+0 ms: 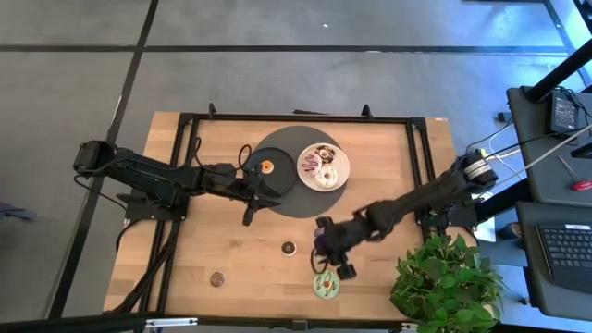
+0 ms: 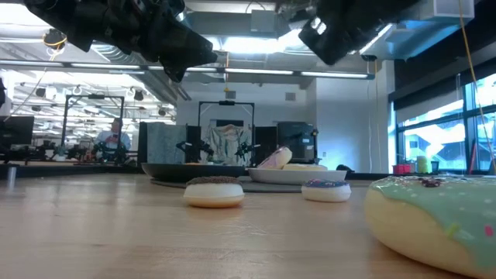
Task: Pick & Place donuts
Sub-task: Put the light blue donut on the white plate
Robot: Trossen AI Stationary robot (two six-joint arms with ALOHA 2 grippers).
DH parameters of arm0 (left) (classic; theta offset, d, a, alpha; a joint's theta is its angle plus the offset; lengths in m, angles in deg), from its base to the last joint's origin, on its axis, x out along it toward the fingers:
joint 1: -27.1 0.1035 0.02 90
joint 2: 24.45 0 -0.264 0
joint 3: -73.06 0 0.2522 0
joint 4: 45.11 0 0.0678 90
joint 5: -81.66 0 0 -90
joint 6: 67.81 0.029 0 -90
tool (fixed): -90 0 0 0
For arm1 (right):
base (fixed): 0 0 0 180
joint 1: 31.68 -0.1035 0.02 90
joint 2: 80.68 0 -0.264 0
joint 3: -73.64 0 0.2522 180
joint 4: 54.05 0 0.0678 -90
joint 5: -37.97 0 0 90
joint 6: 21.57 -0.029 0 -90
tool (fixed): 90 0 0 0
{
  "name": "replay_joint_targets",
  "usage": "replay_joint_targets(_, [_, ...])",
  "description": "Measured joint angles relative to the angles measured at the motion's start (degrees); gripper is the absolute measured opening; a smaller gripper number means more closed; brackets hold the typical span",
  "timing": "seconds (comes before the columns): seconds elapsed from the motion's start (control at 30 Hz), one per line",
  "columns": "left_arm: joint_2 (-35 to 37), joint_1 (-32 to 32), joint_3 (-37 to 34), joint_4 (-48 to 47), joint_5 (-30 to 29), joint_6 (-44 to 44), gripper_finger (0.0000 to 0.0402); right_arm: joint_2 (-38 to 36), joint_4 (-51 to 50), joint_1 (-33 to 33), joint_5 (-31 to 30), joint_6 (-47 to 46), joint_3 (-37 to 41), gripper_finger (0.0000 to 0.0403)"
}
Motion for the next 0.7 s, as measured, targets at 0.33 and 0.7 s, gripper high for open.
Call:
replay_joint_targets(0.33, [0.0,0.0,0.0,0.0,-0.1,0.0,0.0111,9.6,2.3,-3.9,-0.2,-4.6,0.0,0.0142])
replay_joint_targets(0.7, [0.0,0.0,0.0,0.0,-0.1,0.0,0.0113,14.4,2.6,-3.9,1.6,-5.6,0.0,0.0178])
